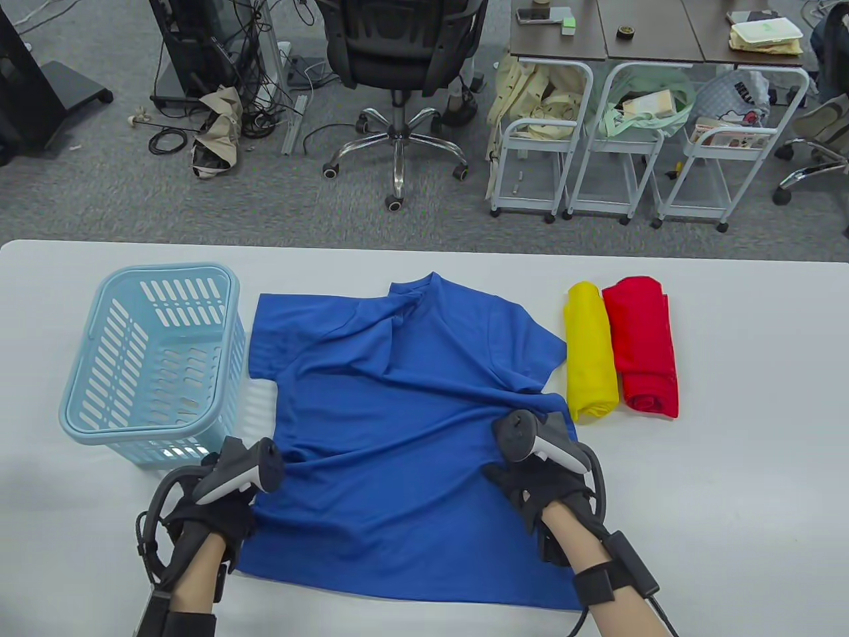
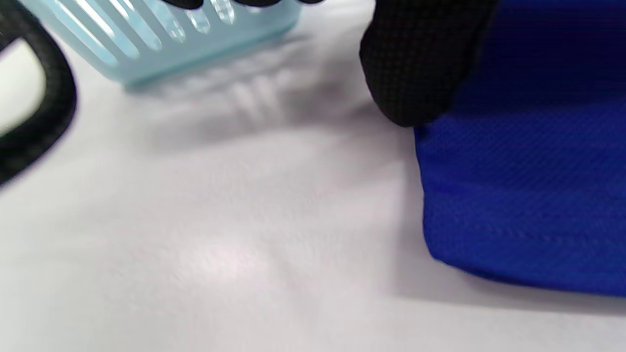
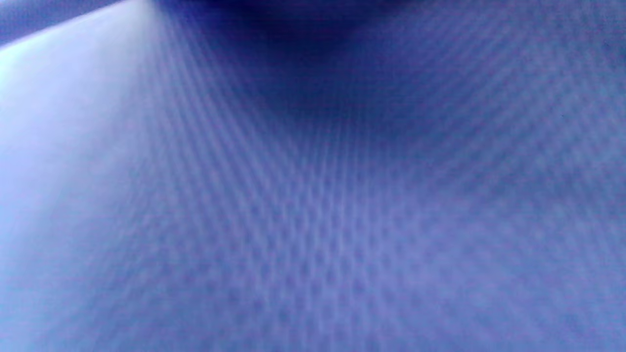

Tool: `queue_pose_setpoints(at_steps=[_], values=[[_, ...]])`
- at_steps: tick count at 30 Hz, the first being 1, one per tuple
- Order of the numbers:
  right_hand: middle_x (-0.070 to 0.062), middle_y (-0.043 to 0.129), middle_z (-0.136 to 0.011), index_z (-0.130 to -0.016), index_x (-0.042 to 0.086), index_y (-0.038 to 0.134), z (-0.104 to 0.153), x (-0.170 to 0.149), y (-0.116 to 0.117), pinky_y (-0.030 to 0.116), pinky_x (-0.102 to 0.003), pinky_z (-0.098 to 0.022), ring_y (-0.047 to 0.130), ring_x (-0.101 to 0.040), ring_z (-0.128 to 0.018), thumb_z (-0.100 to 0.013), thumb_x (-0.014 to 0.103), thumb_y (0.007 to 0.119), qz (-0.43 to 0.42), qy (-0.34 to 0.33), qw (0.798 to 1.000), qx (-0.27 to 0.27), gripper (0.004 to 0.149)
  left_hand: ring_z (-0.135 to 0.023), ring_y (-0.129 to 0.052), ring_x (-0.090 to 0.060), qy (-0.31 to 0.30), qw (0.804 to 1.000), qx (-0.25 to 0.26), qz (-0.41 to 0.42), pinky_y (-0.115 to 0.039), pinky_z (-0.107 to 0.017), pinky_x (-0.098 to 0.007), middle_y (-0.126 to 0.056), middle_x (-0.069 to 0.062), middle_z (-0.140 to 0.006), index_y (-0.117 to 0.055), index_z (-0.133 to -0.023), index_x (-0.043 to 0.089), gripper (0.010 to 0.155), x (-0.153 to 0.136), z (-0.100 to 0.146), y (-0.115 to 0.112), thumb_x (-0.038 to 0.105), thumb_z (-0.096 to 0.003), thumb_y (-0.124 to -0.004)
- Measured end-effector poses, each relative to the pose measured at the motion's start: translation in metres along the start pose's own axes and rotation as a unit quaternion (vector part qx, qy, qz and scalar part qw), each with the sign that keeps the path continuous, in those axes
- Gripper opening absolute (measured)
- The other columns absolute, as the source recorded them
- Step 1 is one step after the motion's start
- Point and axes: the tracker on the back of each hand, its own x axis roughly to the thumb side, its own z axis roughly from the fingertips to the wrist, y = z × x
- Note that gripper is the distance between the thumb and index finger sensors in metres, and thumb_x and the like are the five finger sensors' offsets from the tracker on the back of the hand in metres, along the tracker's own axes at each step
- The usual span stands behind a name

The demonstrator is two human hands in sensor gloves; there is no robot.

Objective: Roll t-shirt into tight roll

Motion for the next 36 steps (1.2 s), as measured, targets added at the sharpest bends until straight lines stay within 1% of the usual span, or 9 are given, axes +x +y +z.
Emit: queue_pose_setpoints(at_steps=[3, 7, 14, 17, 20, 24, 27, 31, 36], values=[[-0.011, -0.007, -0.11, -0.11, 0.023, 0.005, 0.009, 0.008, -0.004, 0.014, -0.056, -0.072, -0.007, -0.039, -0.102, -0.059, 0.046, 0.048, 0.011, -0.009, 1.0, -0.01, 0.071, -0.115, -0.05, -0.04, -0.1, 0.992, 0.038, 0.07, -0.05, -0.079, -0.061, -0.04, -0.012, -0.126, -0.039, -0.115, 0.035, 0.064, 0.023, 0.011, 0.011, 0.034, -0.0589, -0.068], [-0.013, 0.007, -0.115, -0.113, 0.021, 0.015, 0.021, 0.019, -0.003, 0.025, -0.058, -0.073, 0.008, -0.043, -0.106, -0.056, 0.054, 0.056, 0.023, -0.04, 0.999, 0.005, 0.077, -0.115, -0.04, -0.043, -0.173, 0.975, 0.052, 0.128, -0.045, -0.08, -0.063, -0.031, -0.013, -0.127, -0.034, -0.117, 0.035, 0.063, 0.051, 0.0, 0.015, 0.048, -0.0601, -0.058], [-0.007, -0.004, -0.111, -0.108, 0.028, 0.006, 0.025, 0.016, 0.007, 0.019, -0.058, -0.073, -0.002, -0.039, -0.104, -0.048, 0.059, 0.073, 0.073, -0.039, 0.995, 0.058, 0.095, -0.115, -0.033, -0.043, -0.118, 0.993, -0.003, 0.03, -0.048, -0.08, -0.06, -0.016, -0.014, -0.126, -0.013, -0.116, 0.033, 0.08, 0.056, -0.006, 0.001, 0.062, -0.0552, -0.057], [-0.007, 0.011, -0.115, -0.11, 0.028, 0.02, 0.035, 0.019, -0.002, 0.029, -0.059, -0.074, 0.015, -0.039, -0.109, -0.045, 0.053, 0.082, 0.115, -0.029, 0.992, 0.039, 0.093, -0.108, -0.065, -0.036, -0.096, 0.993, 0.044, 0.056, -0.062, -0.076, -0.054, -0.05, -0.014, -0.124, -0.035, -0.118, 0.028, 0.073, 0.049, 0.004, 0.012, 0.06, -0.0561, -0.056], [-0.007, 0.045, -0.116, -0.107, 0.023, 0.051, 0.046, 0.021, -0.017, 0.048, -0.055, -0.073, 0.051, -0.038, -0.107, -0.047, 0.047, 0.082, 0.107, -0.023, 0.994, -0.021, 0.071, -0.106, -0.067, -0.037, -0.094, 0.991, 0.068, 0.067, -0.062, -0.075, -0.054, -0.053, -0.015, -0.123, -0.041, -0.118, 0.028, 0.069, 0.05, 0.002, 0.018, 0.059, -0.0568, -0.054], [-0.01, 0.009, -0.117, -0.113, 0.025, 0.018, 0.035, 0.011, -0.006, 0.031, -0.058, -0.075, 0.017, -0.042, -0.11, -0.052, 0.055, 0.069, 0.076, -0.019, 0.997, 0.004, 0.085, -0.115, -0.04, -0.044, -0.121, 0.99, 0.038, 0.064, -0.047, -0.08, -0.062, -0.021, -0.014, -0.127, -0.02, -0.118, 0.032, 0.074, 0.067, -0.018, 0.017, 0.061, -0.0567, -0.05], [-0.009, 0.009, -0.114, -0.11, 0.026, 0.016, 0.033, 0.008, -0.001, 0.033, -0.056, -0.075, 0.013, -0.04, -0.107, -0.052, 0.053, 0.069, 0.089, -0.01, 0.996, 0.028, 0.084, -0.112, -0.026, -0.046, -0.104, 0.993, -0.002, 0.053, -0.043, -0.08, -0.061, -0.009, -0.014, -0.123, -0.011, -0.115, 0.031, 0.074, 0.074, -0.035, 0.018, 0.061, -0.0564, -0.046], [-0.008, 0.049, -0.115, -0.111, 0.024, 0.045, 0.043, 0.013, -0.018, 0.053, -0.052, -0.071, 0.056, -0.036, -0.104, -0.053, 0.049, 0.071, 0.069, -0.016, 0.997, -0.04, 0.068, -0.111, -0.059, -0.04, -0.075, 0.996, 0.047, 0.031, -0.055, -0.078, -0.059, -0.044, -0.015, -0.125, -0.029, -0.119, 0.028, 0.071, 0.077, -0.036, 0.057, 0.059, -0.0574, -0.047], [-0.009, 0.007, -0.115, -0.111, 0.025, 0.016, 0.027, 0.002, 0.002, 0.033, -0.056, -0.075, 0.012, -0.041, -0.107, -0.052, 0.054, 0.067, 0.082, 0.005, 0.997, 0.016, 0.083, -0.114, -0.045, -0.043, -0.043, 0.995, 0.064, 0.07, -0.05, -0.079, -0.061, -0.028, -0.017, -0.126, -0.024, -0.118, 0.027, 0.067, 0.081, -0.067, 0.099, 0.053, -0.0599, -0.043]])
